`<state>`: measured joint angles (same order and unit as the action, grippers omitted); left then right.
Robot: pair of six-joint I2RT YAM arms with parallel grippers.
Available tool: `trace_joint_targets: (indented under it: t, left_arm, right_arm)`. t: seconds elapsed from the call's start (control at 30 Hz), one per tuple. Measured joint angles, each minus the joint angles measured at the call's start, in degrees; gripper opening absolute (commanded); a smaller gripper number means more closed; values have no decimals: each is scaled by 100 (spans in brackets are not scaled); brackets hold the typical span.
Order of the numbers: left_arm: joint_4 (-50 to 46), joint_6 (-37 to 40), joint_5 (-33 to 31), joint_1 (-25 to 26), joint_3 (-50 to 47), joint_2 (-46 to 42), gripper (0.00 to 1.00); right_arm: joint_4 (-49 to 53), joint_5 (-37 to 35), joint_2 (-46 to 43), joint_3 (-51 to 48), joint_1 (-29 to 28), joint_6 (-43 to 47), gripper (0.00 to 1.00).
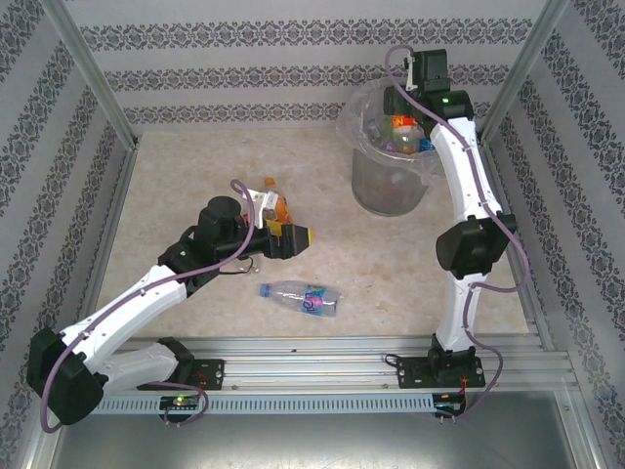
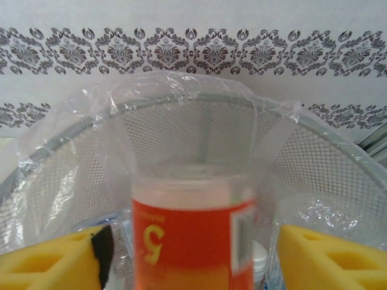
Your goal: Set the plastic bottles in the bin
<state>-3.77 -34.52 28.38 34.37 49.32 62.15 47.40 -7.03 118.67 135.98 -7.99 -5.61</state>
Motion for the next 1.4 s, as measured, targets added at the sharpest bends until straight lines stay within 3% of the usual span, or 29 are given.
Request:
trace_joint_targets:
  t: [0.2, 0.4, 0.77, 0.97, 1.13, 1.4]
  left_arm:
    - [-251, 103, -17, 0, 59, -212, 100]
    - [-855, 522, -61, 0, 334, -354, 100]
    - [-2481, 2046, -240, 0, 984, -201, 100]
    - [-2979, 2802, -343, 57, 1228, 221, 100]
    - [-3353, 3399, -420, 306, 1351, 649, 100]
    - [-3746, 4245, -732, 870, 1353, 1150, 100]
  right_arm:
    - [170, 0, -15, 479, 0, 0, 81]
    - [302, 258, -396, 155, 0, -68, 81]
    - [-111, 1550, -2992, -2551, -15, -627, 87]
    - [-387, 2380, -4555, -4551, -133, -1281, 94]
    - [-435, 3143, -5477, -6061, -240, -1803, 98]
    - [-437, 3866, -6758, -7453, -278, -2334, 98]
